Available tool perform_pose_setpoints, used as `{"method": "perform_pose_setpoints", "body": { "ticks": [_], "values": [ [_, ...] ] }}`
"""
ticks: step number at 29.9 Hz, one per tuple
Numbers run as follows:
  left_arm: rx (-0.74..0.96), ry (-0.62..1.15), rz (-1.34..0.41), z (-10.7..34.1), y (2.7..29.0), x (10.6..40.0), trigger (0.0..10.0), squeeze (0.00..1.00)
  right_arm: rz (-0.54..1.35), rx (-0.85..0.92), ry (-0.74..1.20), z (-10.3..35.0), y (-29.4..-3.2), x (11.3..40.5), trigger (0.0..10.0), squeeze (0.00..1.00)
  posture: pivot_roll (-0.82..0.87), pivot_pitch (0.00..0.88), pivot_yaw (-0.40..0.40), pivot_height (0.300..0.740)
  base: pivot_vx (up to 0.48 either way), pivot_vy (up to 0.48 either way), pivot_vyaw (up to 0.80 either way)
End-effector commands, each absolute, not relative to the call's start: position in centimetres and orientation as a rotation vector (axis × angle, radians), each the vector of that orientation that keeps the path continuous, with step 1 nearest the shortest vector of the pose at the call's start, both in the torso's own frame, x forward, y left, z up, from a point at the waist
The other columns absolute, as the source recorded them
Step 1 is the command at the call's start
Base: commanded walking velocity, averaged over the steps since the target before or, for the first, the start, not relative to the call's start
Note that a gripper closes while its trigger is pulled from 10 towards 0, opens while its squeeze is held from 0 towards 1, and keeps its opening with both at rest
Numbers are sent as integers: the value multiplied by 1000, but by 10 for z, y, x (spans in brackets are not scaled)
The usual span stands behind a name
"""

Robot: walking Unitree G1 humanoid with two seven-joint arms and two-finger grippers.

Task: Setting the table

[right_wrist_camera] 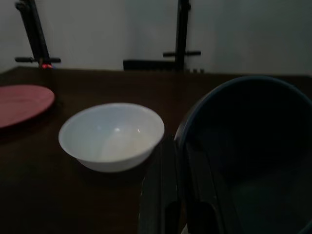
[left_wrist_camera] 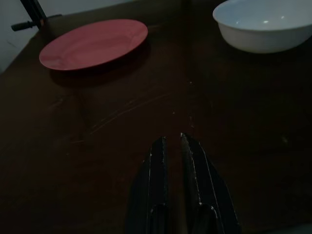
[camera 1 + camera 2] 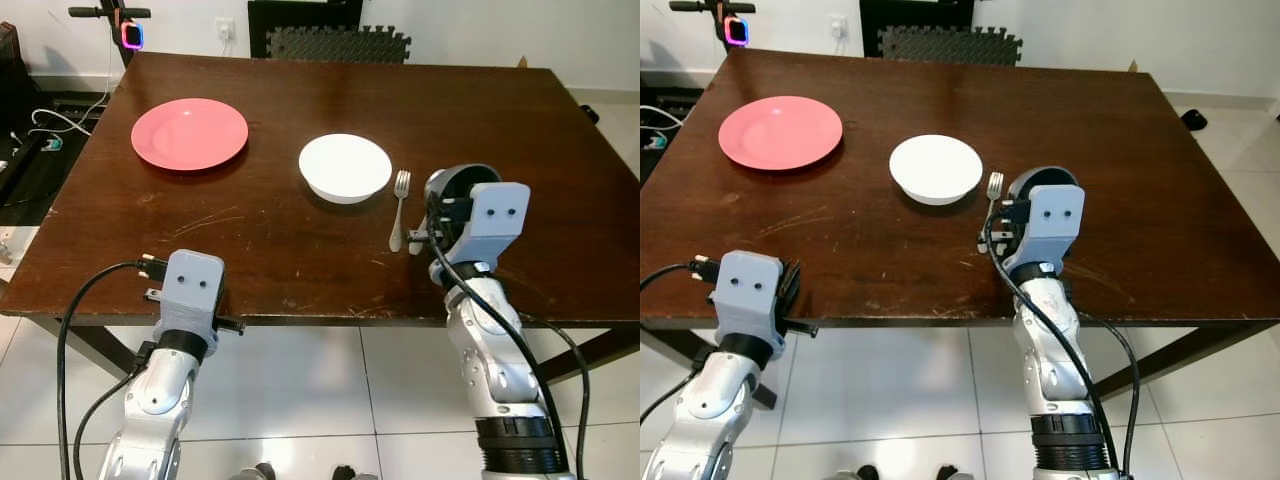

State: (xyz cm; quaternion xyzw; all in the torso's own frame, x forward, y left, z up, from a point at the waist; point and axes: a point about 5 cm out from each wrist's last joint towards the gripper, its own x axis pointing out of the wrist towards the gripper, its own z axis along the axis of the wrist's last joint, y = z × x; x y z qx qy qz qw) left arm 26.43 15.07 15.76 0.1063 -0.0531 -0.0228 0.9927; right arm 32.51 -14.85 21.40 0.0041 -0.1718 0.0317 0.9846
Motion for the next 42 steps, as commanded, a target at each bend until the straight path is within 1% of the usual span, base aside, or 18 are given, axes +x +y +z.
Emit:
{"method": "perform_pose_setpoints", "body": {
  "ticks": [1, 5, 9, 10, 12, 14, 16, 17, 18, 20, 21, 22, 24, 28, 33, 37, 39, 42],
  "values": [
    [223, -78, -39, 151, 152, 261, 10000, 0, 129, -44, -412, 228, -142, 322, 10000, 0, 87, 135, 4, 740, 0, 0, 0],
    [224, -77, -40, 150, 151, 261, 10000, 0, 193, -112, -433, 236, -137, 321, 10000, 0, 87, 135, 3, 740, 0, 0, 0],
    [224, -75, -39, 150, 152, 261, 10000, 0, 254, -227, -435, 244, -132, 323, 10000, 0, 88, 136, 2, 740, 0, 0, 0],
    [224, -73, -39, 150, 152, 261, 10000, 0, 297, -301, -445, 249, -130, 325, 10000, 0, 88, 136, 2, 740, 0, 0, 0],
    [225, -72, -39, 150, 152, 260, 10000, 0, 326, -349, -451, 253, -128, 326, 10000, 0, 87, 137, 4, 740, 0, 0, 0],
    [229, -61, -45, 147, 153, 259, 10000, 0, 506, -460, -450, 262, -112, 327, 10000, 0, 84, 142, 10, 740, 0, 0, 0],
    [236, -46, -64, 144, 154, 257, 10000, 0, 643, -526, -449, 267, -98, 329, 10000, 0, 83, 143, 12, 740, 0, 0, 0],
    [241, -37, -76, 143, 154, 255, 10000, 0, 687, -545, -447, 269, -92, 331, 10000, 0, 83, 145, 12, 740, 0, 0, 0],
    [241, -37, -76, 143, 154, 255, 10000, 0, 687, -545, -447, 269, -92, 331, 10000, 0, 83, 145, 12, 740, 0, 0, 0],
    [252, -17, -100, 138, 156, 250, 10000, 0, 798, -647, -442, 272, -76, 337, 10000, 0, 89, 146, 7, 740, 0, 0, 0],
    [268, -5, -106, 136, 161, 243, 10000, 0, 901, -709, -413, 273, -60, 346, 10000, 0, 103, 149, -5, 740, 0, 0, 0],
    [268, -5, -106, 136, 161, 243, 10000, 0, 901, -709, -413, 273, -60, 346, 10000, 0, 103, 149, -5, 740, 0, 0, 0],
    [282, -1, -83, 136, 169, 237, 10000, 0, 982, -797, -375, 270, -48, 353, 10000, 0, 119, 155, -18, 740, 0, 0, 0],
    [301, 13, -27, 136, 182, 224, 10000, 0, 1055, -895, -329, 273, -35, 368, 10000, 0, 149, 169, -43, 740, 0, 0, 0],
    [296, 23, -11, 135, 182, 215, 10000, 0, 1079, -990, -289, 278, -29, 377, 10000, 0, 178, 197, -65, 740, 0, 0, 0],
    [295, 23, -13, 135, 178, 211, 10000, 0, 1072, -1057, -249, 282, -32, 383, 10000, 0, 184, 203, -68, 740, 0, 0, 0],
    [295, 23, -14, 135, 177, 209, 10000, 0, 1067, -1094, -223, 283, -36, 386, 10000, 0, 194, 213, -73, 740, 0, 0, 0],
    [296, 31, -2, 136, 177, 202, 10000, 0, 1119, -1154, -93, 276, -59, 392, 10000, 0, 214, 230, -84, 740, 0, 0, 0]
  ]
}}
